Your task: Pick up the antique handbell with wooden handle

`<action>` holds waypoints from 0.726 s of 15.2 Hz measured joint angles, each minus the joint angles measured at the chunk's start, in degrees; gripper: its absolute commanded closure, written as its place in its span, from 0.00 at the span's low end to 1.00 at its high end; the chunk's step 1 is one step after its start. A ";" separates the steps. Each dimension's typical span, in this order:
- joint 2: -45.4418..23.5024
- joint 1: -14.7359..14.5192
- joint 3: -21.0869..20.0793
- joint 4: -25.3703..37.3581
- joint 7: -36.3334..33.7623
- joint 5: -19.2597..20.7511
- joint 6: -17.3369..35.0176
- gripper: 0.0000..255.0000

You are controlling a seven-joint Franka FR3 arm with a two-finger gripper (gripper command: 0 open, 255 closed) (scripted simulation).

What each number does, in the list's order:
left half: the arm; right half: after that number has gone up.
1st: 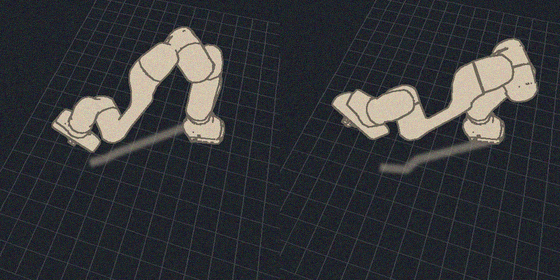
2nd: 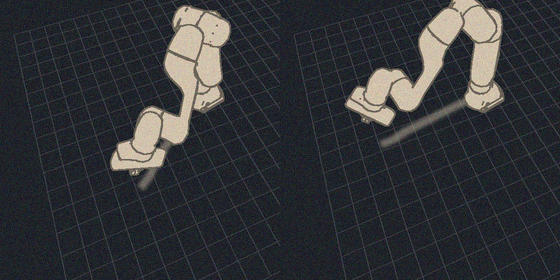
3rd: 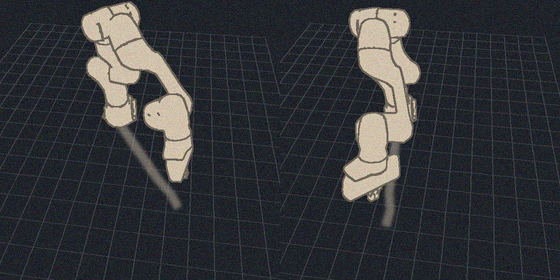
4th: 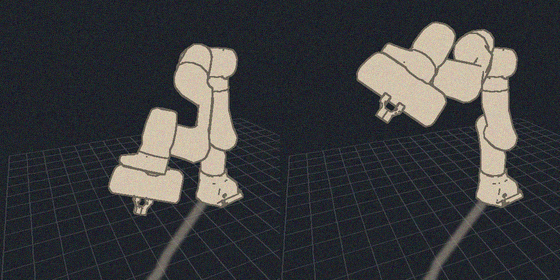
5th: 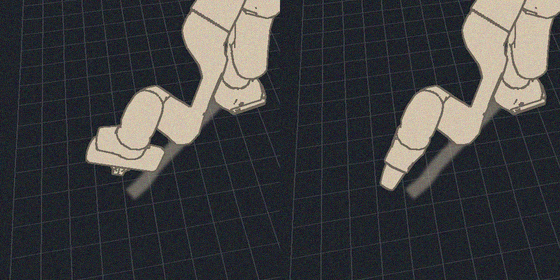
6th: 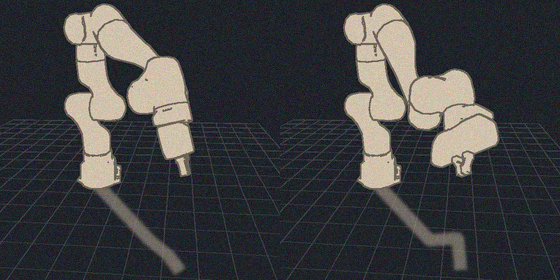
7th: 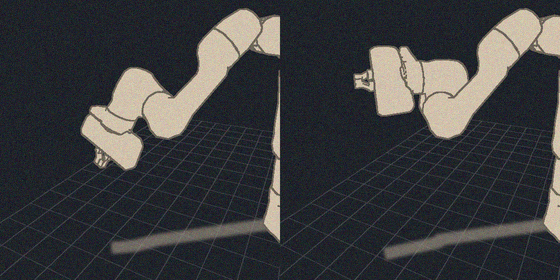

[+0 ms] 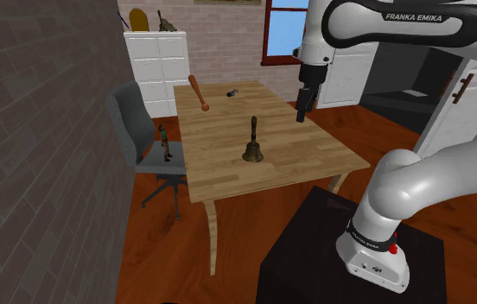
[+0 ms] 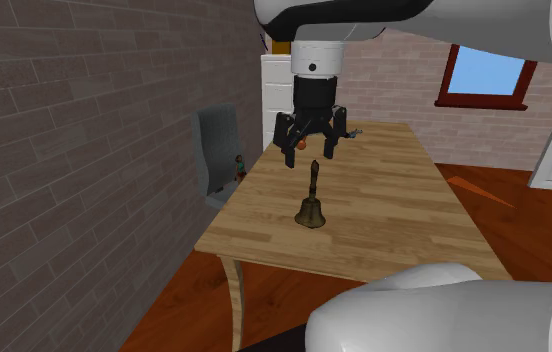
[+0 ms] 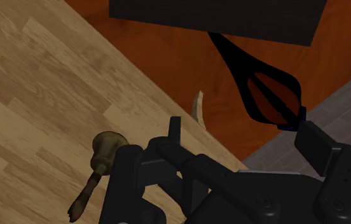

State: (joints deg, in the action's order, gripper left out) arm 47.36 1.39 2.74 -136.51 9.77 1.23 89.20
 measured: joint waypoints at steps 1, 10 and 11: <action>0.00 0.00 0.00 0.00 0.00 0.00 0.00 0.00; -13.97 1.36 4.75 3.18 3.70 1.95 11.76 0.00; -16.45 1.44 5.40 4.09 4.24 2.02 13.44 0.00</action>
State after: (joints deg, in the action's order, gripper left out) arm 30.91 2.83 8.14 -132.42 14.01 3.25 102.64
